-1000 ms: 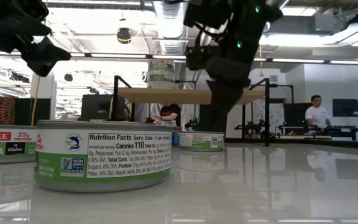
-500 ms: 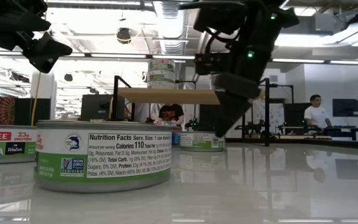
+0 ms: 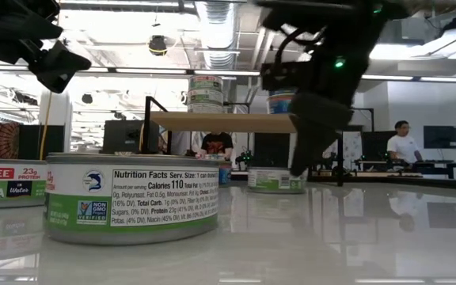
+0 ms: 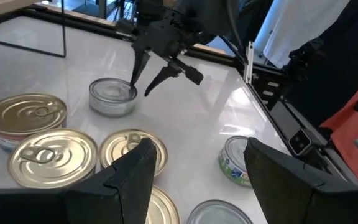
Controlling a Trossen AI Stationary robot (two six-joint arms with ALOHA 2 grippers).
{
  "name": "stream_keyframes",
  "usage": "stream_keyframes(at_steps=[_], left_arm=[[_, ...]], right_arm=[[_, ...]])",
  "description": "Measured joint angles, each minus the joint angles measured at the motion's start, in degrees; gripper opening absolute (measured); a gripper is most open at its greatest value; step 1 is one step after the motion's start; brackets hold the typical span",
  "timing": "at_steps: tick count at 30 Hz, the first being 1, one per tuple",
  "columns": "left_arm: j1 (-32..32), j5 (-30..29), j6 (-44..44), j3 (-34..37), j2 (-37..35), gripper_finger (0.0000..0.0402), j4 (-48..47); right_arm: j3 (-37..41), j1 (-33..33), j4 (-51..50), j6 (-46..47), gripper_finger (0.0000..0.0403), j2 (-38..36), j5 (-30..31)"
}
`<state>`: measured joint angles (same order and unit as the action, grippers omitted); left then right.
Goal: Stack canned seafood by type on shelf
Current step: Stack the green white tuna can on top of the other green white tuna cans on the shelf
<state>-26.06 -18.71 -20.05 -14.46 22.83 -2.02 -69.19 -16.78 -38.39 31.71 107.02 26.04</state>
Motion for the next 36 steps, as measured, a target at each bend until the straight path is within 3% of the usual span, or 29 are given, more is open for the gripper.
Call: stream_keyframes(at_steps=[14, 19, 24, 32, 36], left_arm=[[0.0, 0.2, 2.6, 0.0, 0.0, 0.0233, 2.9], [0.0, -0.7, 3.3, 0.0, 0.0, 0.0233, 3.2], [0.0, -1.3, 3.4, 0.0, 0.0, 0.0233, 3.1], [0.0, 0.0, 4.8, 0.0, 0.0, 0.0233, 2.7], [0.0, 0.0, 6.0, 0.0, 0.0, 0.0233, 2.8]], right_arm=[[5.4, -7.0, 2.1, 13.3, 0.0165, -0.4, 4.5], [5.1, -5.8, 2.1, 13.8, 0.0165, -0.6, 6.9], [5.1, -3.0, 1.4, 21.8, 0.0165, -1.9, 8.6], [5.5, 0.1, -4.4, 28.2, 0.0157, -9.1, 5.9], [9.9, 3.2, 3.5, 27.4, 0.0143, -10.8, 1.1]])
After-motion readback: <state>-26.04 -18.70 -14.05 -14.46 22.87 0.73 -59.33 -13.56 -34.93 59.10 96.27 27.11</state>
